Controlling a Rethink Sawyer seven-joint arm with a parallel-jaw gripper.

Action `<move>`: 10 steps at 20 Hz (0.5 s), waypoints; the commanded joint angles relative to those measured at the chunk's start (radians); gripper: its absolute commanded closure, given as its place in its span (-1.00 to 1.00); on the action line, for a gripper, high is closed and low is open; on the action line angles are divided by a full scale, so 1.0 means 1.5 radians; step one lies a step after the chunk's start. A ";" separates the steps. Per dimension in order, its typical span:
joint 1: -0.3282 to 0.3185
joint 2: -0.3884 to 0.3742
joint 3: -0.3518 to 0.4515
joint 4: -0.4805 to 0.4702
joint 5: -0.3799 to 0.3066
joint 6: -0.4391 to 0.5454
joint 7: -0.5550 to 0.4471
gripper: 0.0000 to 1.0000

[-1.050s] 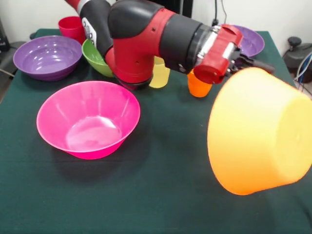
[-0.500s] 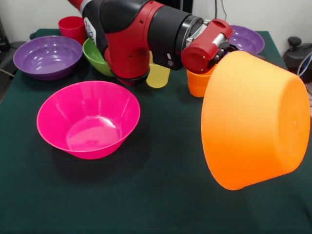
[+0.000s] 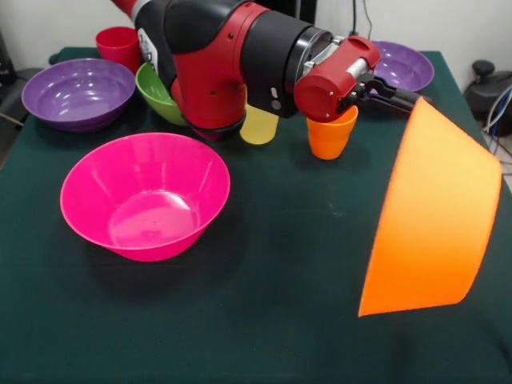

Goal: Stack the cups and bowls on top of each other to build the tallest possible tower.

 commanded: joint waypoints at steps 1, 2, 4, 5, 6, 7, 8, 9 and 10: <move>0.015 0.123 -0.155 -0.140 -0.013 -0.059 -0.128 1.00; 0.013 0.124 -0.157 -0.141 -0.012 -0.064 -0.122 1.00; 0.012 0.130 -0.158 -0.145 -0.003 -0.060 -0.125 1.00; 0.012 0.133 -0.157 -0.147 0.003 -0.055 -0.130 1.00; 0.013 0.135 -0.158 -0.150 0.009 -0.050 -0.133 1.00; 0.013 0.137 -0.158 -0.152 0.014 -0.045 -0.136 1.00; 0.014 0.139 -0.158 -0.153 0.018 -0.041 -0.137 1.00; 0.014 0.140 -0.158 -0.154 0.021 -0.038 -0.137 1.00; 0.014 0.142 -0.158 -0.155 0.023 -0.036 -0.138 1.00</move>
